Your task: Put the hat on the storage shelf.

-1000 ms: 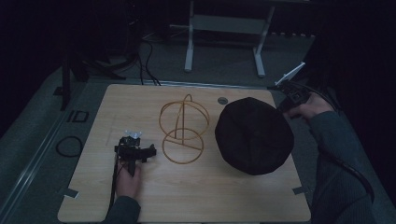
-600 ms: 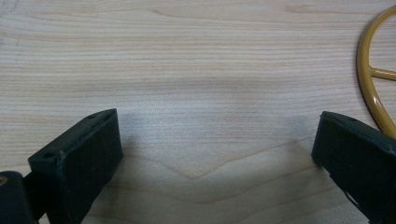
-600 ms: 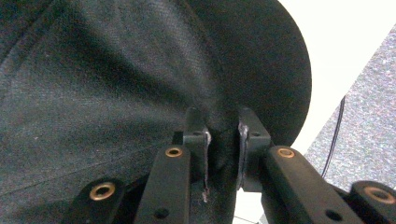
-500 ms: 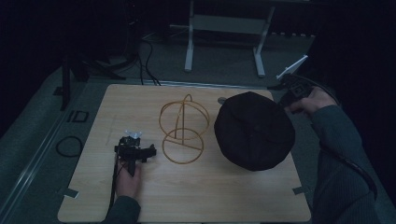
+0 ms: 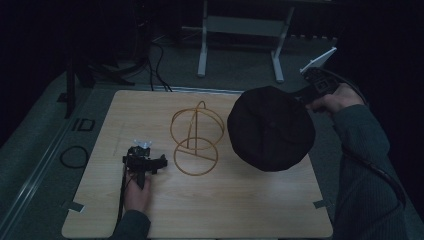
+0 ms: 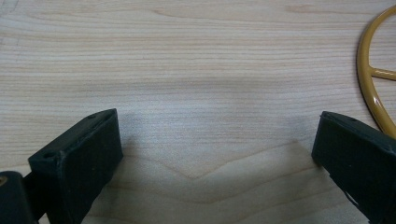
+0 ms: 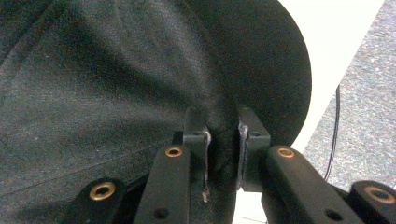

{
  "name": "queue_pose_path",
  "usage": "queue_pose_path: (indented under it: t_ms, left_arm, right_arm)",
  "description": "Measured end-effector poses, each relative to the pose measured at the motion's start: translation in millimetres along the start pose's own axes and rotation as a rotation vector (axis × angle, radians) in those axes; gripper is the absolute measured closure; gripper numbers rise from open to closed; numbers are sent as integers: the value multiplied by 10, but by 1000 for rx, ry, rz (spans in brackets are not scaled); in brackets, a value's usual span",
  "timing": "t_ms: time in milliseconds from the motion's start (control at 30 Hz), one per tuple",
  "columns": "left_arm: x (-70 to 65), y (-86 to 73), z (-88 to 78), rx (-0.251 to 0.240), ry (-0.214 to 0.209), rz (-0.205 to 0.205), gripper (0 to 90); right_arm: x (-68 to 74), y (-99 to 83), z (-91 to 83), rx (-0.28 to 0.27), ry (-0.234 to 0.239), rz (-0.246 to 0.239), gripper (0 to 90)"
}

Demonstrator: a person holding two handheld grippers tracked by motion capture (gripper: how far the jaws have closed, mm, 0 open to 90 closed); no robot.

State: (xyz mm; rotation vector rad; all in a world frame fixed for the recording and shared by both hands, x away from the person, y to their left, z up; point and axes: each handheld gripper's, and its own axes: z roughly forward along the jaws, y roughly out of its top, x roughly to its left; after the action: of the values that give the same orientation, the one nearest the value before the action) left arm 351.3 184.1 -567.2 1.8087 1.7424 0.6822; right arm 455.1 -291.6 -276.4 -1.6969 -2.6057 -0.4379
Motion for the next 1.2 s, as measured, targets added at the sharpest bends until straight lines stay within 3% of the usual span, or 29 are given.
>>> queue_pose_path:
  t_ms: [367,1200]
  left_arm:
    - [0,0,0,0,0,0,12]
    - [0,0,0,0,0,0,12]
  right_arm:
    - [25,53,-11,-29,30,54,775]
    - [400,283,-95,-58,59,22,771]
